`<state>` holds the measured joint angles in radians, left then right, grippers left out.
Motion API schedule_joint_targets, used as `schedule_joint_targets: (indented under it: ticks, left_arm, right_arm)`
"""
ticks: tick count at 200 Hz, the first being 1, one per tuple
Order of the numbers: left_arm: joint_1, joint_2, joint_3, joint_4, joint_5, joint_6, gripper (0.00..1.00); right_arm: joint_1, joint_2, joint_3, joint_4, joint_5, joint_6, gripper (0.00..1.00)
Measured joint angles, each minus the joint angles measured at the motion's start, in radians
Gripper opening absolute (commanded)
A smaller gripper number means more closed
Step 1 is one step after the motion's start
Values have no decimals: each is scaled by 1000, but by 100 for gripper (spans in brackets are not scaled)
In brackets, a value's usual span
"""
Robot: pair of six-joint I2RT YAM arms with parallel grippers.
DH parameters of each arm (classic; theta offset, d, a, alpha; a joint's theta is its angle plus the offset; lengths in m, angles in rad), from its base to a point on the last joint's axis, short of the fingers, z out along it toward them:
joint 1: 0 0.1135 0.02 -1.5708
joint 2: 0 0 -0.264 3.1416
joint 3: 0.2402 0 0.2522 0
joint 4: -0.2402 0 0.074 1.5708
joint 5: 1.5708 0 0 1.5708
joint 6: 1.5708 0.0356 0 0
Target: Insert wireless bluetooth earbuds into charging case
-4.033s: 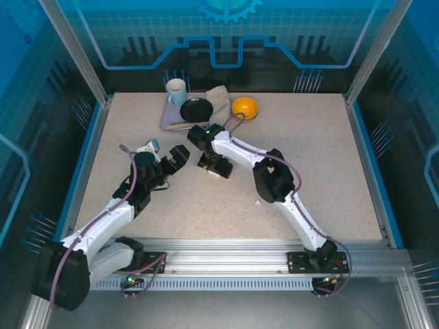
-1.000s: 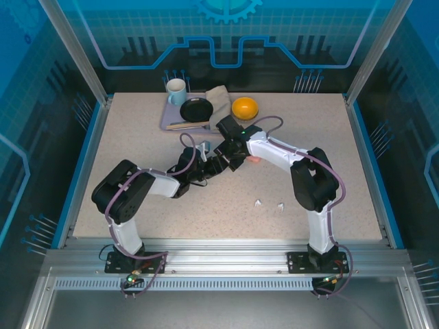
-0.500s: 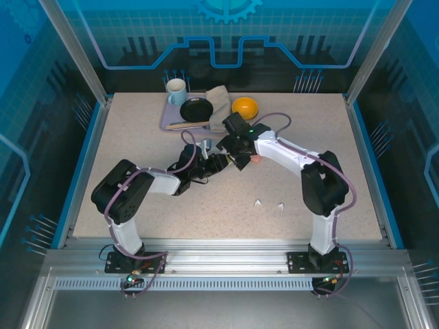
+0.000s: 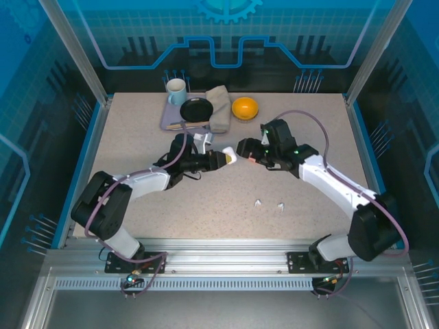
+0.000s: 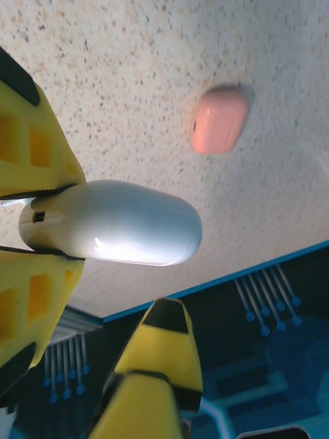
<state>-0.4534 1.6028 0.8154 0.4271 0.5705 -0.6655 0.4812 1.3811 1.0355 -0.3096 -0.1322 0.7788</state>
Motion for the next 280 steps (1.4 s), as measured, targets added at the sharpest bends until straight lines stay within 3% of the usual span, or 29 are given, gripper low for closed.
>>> schedule_joint_targets:
  ticks: [36, 71, 135, 180, 206, 243, 280]
  left_arm:
    - [6, -21, 64, -111, 107, 63, 0]
    - [6, -27, 105, -178, 155, 92, 0]
    - [15, -31, 126, -264, 163, 111, 0]
    - [15, -95, 126, -274, 174, 127, 0]
    - [15, -108, 127, -273, 180, 139, 0]
    - [15, -108, 127, -273, 192, 144, 0]
    - [15, -104, 127, -269, 203, 143, 0]
  right_arm:
    - [-46, -68, -89, 117, -139, -145, 73]
    - [-48, -63, -110, 187, -220, -185, 71]
    - [-69, 48, -116, 275, -278, -193, 60]
    - [-218, 70, -227, 309, -266, -152, 56]
    - [-227, 36, -263, 300, -277, -141, 56]
    - [-228, -82, -266, 331, -379, -139, 55]
    - [-227, -77, -248, 381, -487, -119, 49]
